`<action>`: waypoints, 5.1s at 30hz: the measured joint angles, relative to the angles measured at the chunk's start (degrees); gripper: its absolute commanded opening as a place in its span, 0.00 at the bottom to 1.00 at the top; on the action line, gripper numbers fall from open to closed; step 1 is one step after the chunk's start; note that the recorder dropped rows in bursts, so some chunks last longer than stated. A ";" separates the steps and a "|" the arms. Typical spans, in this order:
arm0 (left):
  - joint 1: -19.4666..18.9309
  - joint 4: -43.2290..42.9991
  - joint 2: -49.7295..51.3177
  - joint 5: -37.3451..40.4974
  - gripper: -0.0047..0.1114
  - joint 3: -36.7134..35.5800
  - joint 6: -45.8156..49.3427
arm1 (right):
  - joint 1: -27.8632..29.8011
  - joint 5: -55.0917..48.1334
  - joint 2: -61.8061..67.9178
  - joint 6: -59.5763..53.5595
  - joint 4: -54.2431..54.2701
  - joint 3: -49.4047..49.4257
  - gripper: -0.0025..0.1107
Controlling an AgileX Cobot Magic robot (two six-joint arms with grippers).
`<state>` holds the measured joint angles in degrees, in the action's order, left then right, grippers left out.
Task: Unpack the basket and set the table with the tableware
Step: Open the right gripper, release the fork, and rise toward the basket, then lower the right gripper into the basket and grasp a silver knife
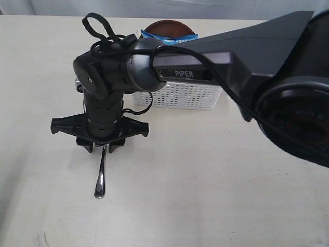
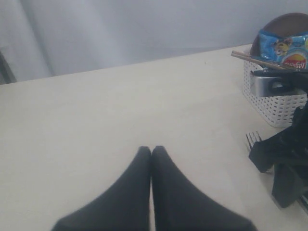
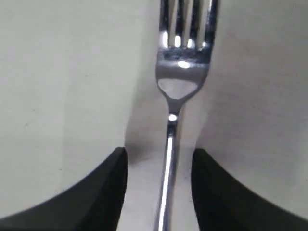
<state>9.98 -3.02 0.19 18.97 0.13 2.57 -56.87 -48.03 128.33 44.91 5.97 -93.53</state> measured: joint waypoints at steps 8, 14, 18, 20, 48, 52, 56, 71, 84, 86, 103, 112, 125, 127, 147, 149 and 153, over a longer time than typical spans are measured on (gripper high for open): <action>0.00 0.00 0.00 0.00 0.04 0.00 0.00 | 5.12 -0.35 -11.23 -12.15 -5.58 0.33 0.40; 0.00 0.00 0.00 0.00 0.04 0.00 0.00 | 5.62 0.12 -14.35 -15.39 -17.18 -0.89 0.40; 0.00 0.00 0.00 0.00 0.04 0.00 0.00 | 5.74 -0.02 -14.10 -15.72 -24.54 -1.22 0.40; 0.00 0.00 0.00 0.00 0.04 0.00 0.00 | 5.82 -0.10 -13.71 -16.67 -27.59 -1.22 0.40; 0.00 0.00 0.00 0.00 0.04 0.00 0.00 | 5.82 -1.20 -2.89 -24.44 -49.32 -1.65 0.40; 0.00 0.00 0.00 0.00 0.04 0.00 0.00 | 5.82 -1.20 -2.50 -22.60 -51.50 -1.65 0.39; 0.00 0.00 0.00 0.00 0.04 0.00 0.00 | 5.82 -1.20 -2.21 -22.20 -52.66 -1.65 0.25; 0.00 0.00 0.00 0.00 0.04 0.00 0.00 | 5.82 -3.02 -1.38 -22.20 -53.81 -1.65 0.02; 0.00 0.00 0.00 0.00 0.04 0.00 0.00 | 7.32 -2.65 -4.16 -22.93 -43.82 -3.99 0.28; 0.00 0.00 0.00 0.00 0.04 0.00 0.00 | 8.76 -1.78 -4.16 -24.23 -36.99 -5.69 0.43; 0.00 0.00 0.00 0.00 0.04 0.00 0.00 | 11.84 -1.63 -2.49 -27.35 -31.00 -9.47 0.46; 0.00 0.00 0.00 0.00 0.04 0.00 0.00 | 11.84 -0.90 0.28 -27.82 -32.56 -9.49 0.29; 0.00 0.00 0.00 0.00 0.04 0.00 0.00 | 11.84 -1.67 0.28 -25.24 -37.60 -9.49 0.02; 0.00 0.00 0.00 0.00 0.04 0.00 0.00 | 11.84 -2.16 0.38 -25.24 -37.86 -9.49 0.02; 0.00 0.00 0.00 0.00 0.04 0.00 0.00 | 11.84 -2.65 -0.59 -31.35 -33.78 -9.49 0.46; 0.00 0.00 0.00 0.00 0.04 0.00 0.00 | 11.84 -1.95 -0.15 -31.35 -33.78 -9.49 0.43; 0.00 0.00 0.00 0.00 0.04 0.00 0.00 | 11.84 -1.35 0.44 -28.26 -36.44 -9.49 0.32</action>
<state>9.98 -3.02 0.19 18.97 0.13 2.57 -45.03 -49.39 128.77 16.65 -30.47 -103.03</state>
